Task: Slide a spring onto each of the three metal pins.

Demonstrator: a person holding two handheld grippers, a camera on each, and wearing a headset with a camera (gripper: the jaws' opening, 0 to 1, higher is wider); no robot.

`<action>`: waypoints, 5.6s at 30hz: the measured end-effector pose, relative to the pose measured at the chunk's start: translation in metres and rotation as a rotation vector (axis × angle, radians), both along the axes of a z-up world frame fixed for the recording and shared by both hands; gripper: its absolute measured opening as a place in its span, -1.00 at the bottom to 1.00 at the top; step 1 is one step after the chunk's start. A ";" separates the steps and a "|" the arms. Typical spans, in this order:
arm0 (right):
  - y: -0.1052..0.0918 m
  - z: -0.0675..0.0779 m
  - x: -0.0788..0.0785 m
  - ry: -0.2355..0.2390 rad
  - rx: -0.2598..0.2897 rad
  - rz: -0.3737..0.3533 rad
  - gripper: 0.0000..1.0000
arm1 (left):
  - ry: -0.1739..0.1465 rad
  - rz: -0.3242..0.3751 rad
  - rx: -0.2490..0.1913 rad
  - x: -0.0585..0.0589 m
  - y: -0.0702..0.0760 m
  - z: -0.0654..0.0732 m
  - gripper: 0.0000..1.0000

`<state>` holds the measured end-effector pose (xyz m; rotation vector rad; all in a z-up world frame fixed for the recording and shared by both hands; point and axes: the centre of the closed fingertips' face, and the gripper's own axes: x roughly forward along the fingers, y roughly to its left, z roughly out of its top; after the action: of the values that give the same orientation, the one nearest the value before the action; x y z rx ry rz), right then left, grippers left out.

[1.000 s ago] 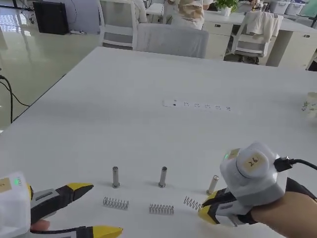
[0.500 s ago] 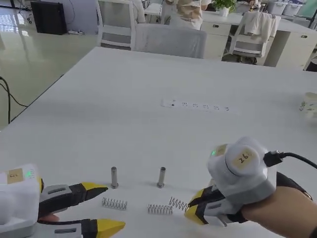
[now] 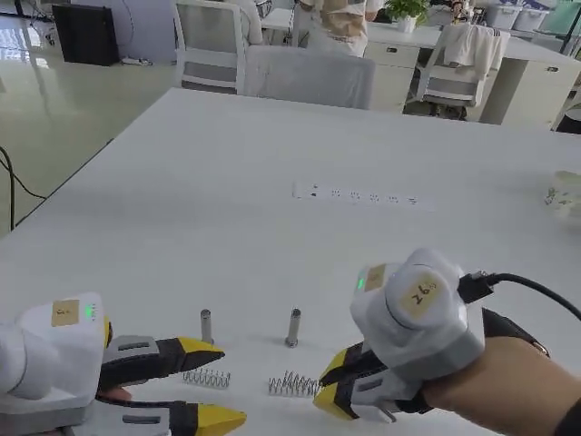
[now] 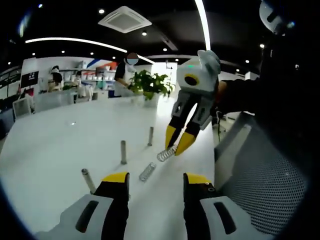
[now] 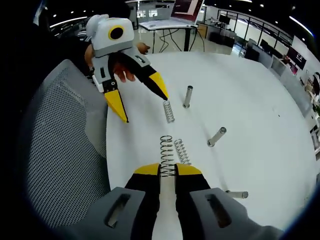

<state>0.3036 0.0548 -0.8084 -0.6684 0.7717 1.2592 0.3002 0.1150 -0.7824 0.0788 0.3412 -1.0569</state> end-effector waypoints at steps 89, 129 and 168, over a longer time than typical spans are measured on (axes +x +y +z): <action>0.020 0.013 -0.042 0.024 0.033 0.253 -0.83 | -0.004 -0.252 -0.032 -0.036 -0.043 0.012 -0.95; 0.033 0.039 -0.058 0.055 0.039 0.289 -0.84 | -0.012 -0.298 0.008 -0.043 -0.050 0.006 -0.93; 0.029 0.050 -0.038 0.006 0.029 0.247 -0.84 | 0.004 -0.205 -0.021 -0.030 -0.040 0.006 -0.38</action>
<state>0.2658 0.0842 -0.7583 -0.7539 0.6891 1.4940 0.2707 0.0754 -0.7768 0.0940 0.3303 -1.2630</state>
